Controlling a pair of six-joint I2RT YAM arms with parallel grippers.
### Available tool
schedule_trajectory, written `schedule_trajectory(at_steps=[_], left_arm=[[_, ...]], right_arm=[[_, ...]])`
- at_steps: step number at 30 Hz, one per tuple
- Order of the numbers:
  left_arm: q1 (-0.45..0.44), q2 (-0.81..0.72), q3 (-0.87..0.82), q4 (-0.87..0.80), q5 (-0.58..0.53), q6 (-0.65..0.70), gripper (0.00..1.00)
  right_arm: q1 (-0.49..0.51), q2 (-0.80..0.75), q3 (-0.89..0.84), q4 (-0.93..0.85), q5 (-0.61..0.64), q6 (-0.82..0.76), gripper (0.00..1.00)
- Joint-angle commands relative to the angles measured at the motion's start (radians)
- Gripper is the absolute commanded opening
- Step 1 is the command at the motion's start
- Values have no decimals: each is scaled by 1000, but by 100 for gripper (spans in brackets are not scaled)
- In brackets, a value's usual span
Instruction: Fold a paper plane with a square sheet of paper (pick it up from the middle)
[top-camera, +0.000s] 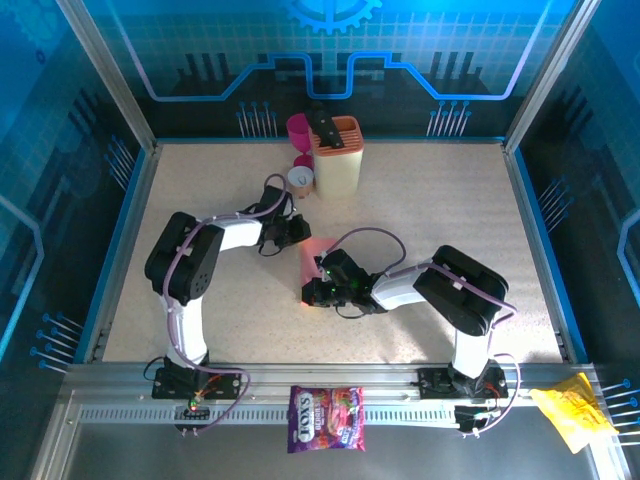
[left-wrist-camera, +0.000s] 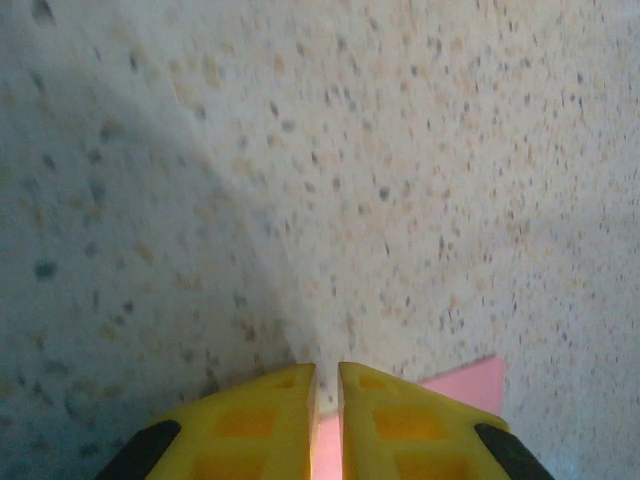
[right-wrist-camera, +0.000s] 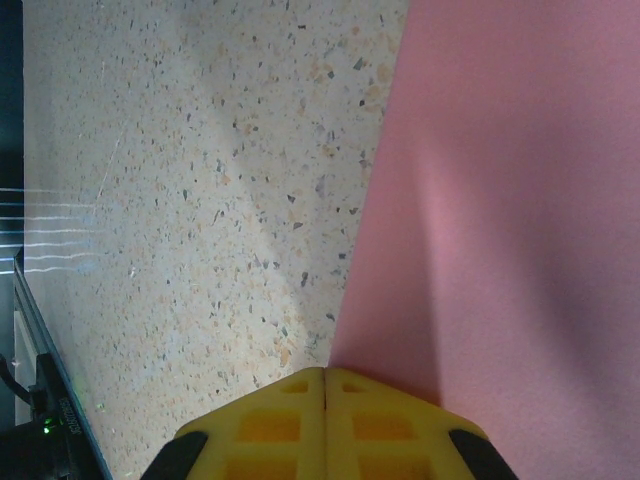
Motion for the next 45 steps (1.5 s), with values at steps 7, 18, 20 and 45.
schedule_trajectory(at_steps=[7,18,20,45], left_arm=[[78,-28,55,-11,-56,28,17],[-12,-223,-184,93,101,-8,20],[-16,-205,-184,95,104,5,19],[-16,-66,-151,53,22,88,4]], right_arm=[[22,114,-55,-313,36,-4,0],[23,122,-43,-295,16,-20,0],[23,120,-45,-292,15,-19,0],[3,34,-38,-262,-55,-52,0]])
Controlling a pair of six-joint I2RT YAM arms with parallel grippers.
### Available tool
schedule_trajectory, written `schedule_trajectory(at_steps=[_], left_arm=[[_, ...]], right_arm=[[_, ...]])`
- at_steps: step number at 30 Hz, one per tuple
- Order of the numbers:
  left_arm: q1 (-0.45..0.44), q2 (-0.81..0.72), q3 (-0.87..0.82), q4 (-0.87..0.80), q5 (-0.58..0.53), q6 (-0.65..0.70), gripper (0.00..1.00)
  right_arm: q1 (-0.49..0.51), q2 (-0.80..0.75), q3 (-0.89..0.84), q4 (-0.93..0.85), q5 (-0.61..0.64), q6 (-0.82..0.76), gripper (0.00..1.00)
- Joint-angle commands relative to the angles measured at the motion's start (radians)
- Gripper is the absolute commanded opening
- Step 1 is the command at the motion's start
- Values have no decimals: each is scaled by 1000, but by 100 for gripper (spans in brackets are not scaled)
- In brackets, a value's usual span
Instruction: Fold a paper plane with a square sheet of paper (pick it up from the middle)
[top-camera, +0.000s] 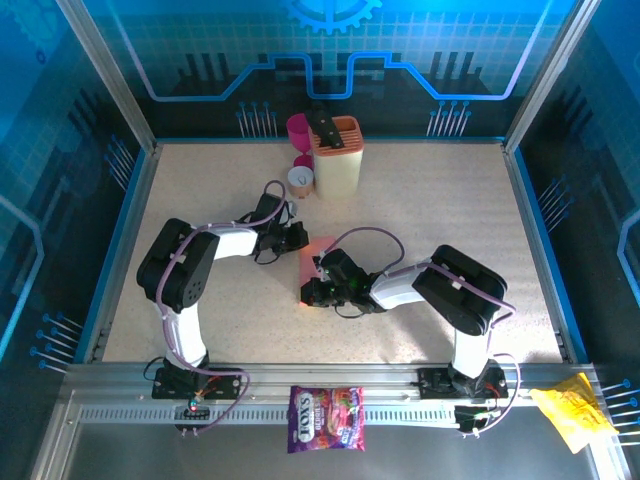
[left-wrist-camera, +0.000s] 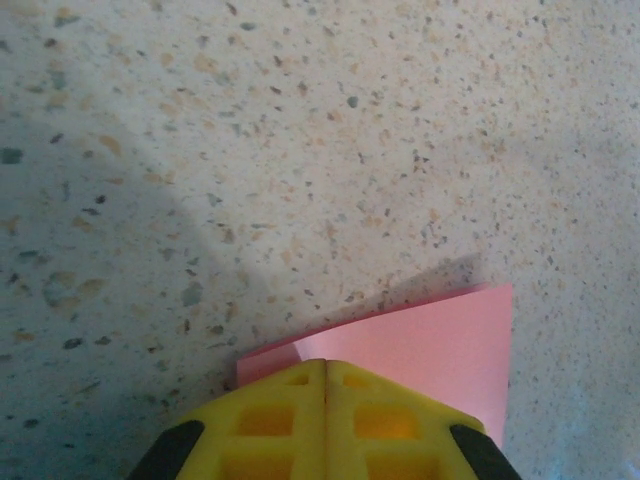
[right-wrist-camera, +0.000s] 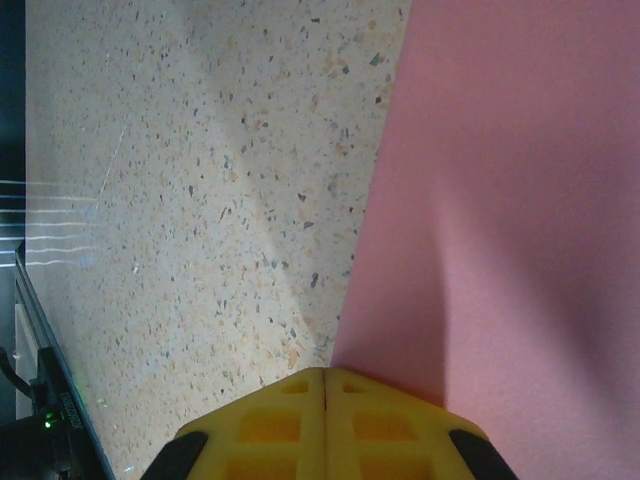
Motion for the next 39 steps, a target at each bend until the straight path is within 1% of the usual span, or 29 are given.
schedule_trajectory(at_steps=[1,3,6,9,13,17,21,25,39], left_arm=[[1,18,-20,-26,-35,32,3],[2,18,-31,-23,-39,35,2],[2,18,-46,-15,-45,36,1],[3,20,-52,-12,-46,33,1],[2,26,-54,-3,-46,32,0],[1,34,-55,2,-47,30,0],[0,43,-52,2,-49,31,0],[-1,50,-50,-2,-46,31,0],[-4,58,-40,-15,-45,40,0]], right_arm=[[-9,11,-47,-251,-61,-51,0],[-28,-43,-19,-261,-98,-79,0],[-45,-117,40,-320,-119,-125,0],[-64,-173,95,-373,-111,-155,0],[-95,-204,122,-397,-78,-169,0],[-126,-165,170,-386,-49,-164,0],[-147,-92,206,-330,-48,-140,0],[-150,-12,268,-311,-59,-129,0],[-150,150,397,-362,-59,-157,0]])
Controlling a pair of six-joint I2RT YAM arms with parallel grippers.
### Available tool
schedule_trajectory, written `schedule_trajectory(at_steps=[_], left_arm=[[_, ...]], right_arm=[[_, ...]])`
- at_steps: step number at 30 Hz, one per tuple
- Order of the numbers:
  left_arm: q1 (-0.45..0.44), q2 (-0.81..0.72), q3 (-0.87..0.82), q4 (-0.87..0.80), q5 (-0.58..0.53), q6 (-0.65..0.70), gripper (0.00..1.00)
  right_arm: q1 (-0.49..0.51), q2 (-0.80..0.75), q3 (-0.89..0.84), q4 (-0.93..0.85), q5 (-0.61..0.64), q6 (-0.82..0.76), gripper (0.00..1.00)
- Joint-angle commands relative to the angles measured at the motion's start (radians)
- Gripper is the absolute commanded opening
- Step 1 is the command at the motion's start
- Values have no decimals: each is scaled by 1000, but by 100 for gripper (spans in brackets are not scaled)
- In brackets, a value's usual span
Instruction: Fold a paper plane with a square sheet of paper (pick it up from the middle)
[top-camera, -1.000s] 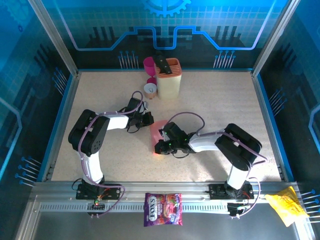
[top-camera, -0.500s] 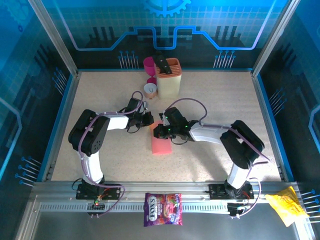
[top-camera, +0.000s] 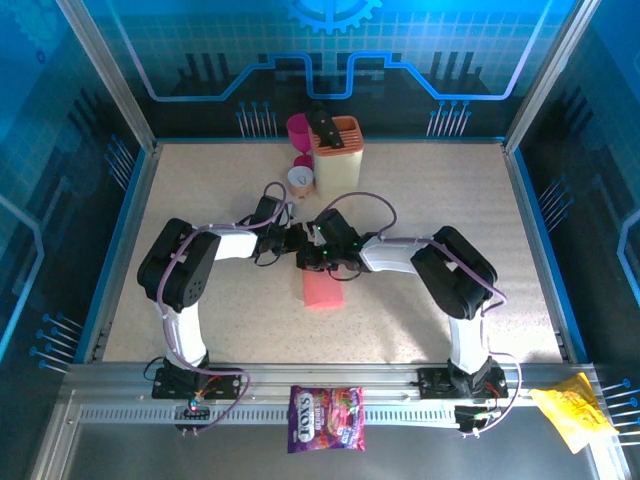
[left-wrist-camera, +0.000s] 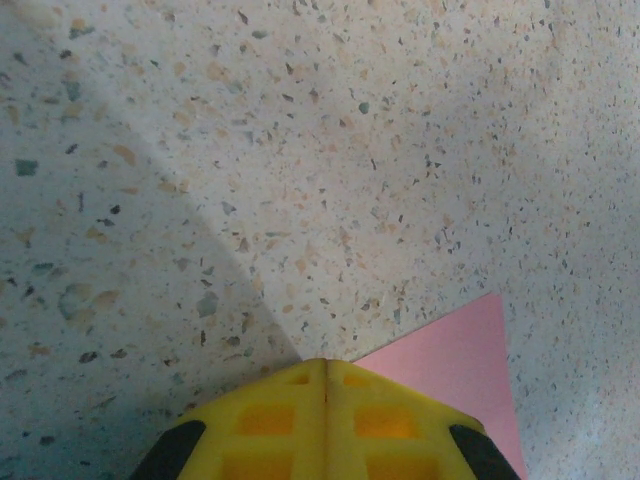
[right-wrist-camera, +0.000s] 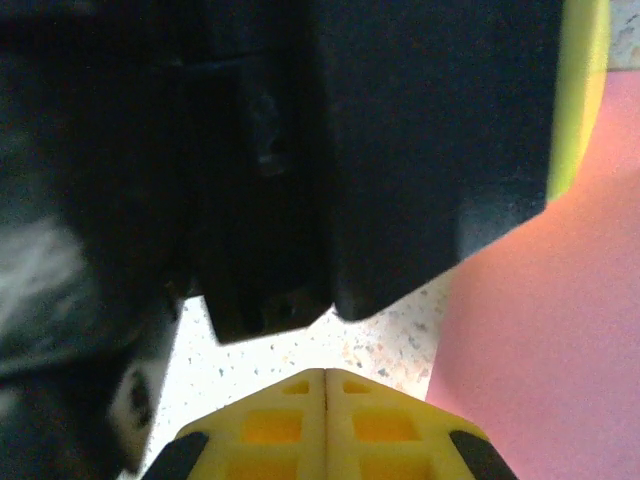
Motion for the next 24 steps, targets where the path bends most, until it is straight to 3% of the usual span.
schedule_trajectory(at_steps=[1,16,24], left_arm=[[-3,50,-10,-71,-32,22,0],[-13,-45,2,-63,35,-54,0],[-44,-10,-8,-28,34,-88,0]], right_arm=[[-7,39,23,-51,6,-19,0],[-18,73,-55,4,27,4,0],[-17,85,-76,40,13,21,0]])
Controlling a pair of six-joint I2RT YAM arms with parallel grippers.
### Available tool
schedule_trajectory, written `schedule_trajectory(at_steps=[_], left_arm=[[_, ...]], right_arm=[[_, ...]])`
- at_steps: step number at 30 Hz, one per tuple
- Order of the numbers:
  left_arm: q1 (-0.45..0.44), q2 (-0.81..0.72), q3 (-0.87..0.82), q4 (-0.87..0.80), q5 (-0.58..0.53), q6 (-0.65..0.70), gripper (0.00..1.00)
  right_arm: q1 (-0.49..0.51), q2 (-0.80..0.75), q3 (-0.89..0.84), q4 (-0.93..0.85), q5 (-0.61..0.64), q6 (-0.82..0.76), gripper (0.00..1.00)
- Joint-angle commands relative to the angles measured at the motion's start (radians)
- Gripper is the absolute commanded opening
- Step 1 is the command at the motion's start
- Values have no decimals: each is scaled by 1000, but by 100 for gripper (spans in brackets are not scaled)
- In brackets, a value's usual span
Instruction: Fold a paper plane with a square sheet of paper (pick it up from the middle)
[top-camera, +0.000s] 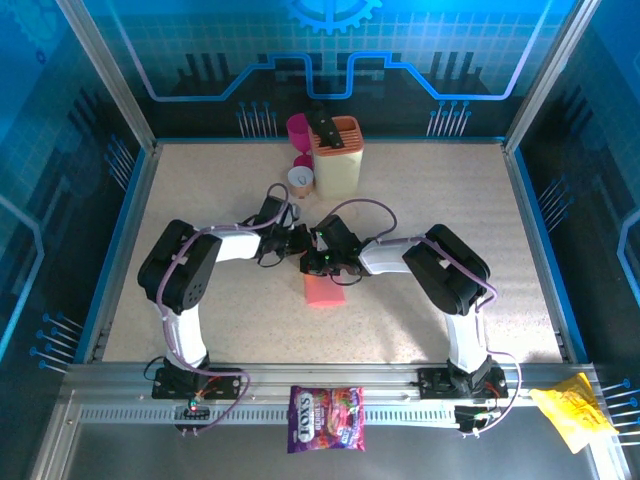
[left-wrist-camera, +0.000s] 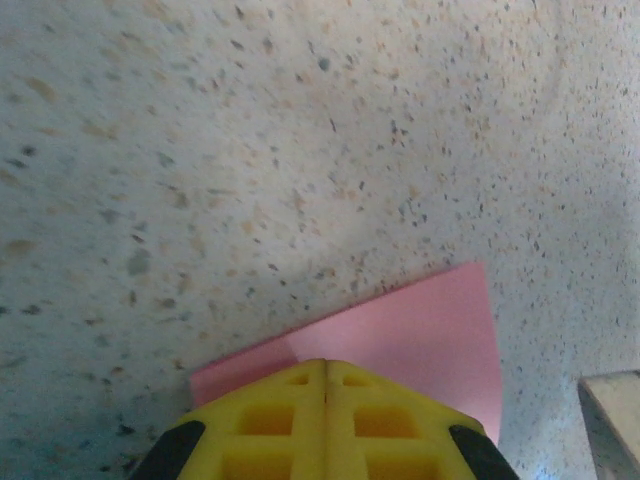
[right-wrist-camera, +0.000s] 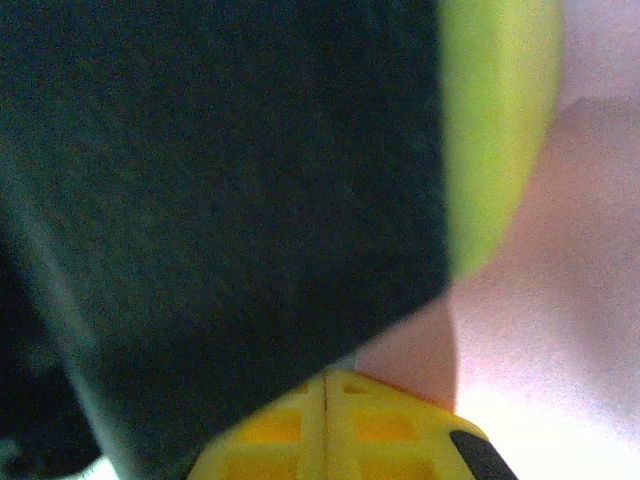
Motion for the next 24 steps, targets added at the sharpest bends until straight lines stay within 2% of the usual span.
schedule_trajectory(at_steps=[1,14,24], left_arm=[[-12,16,-17,2,17,-23,0],[-11,86,-22,-37,-47,3,0],[-5,94,-17,-46,-48,15,0]], right_arm=[[-8,46,-30,-20,-6,12,0],[27,-20,-89,-49,-125,-118,0],[110,-67,-87,-191,-117,-235,0]])
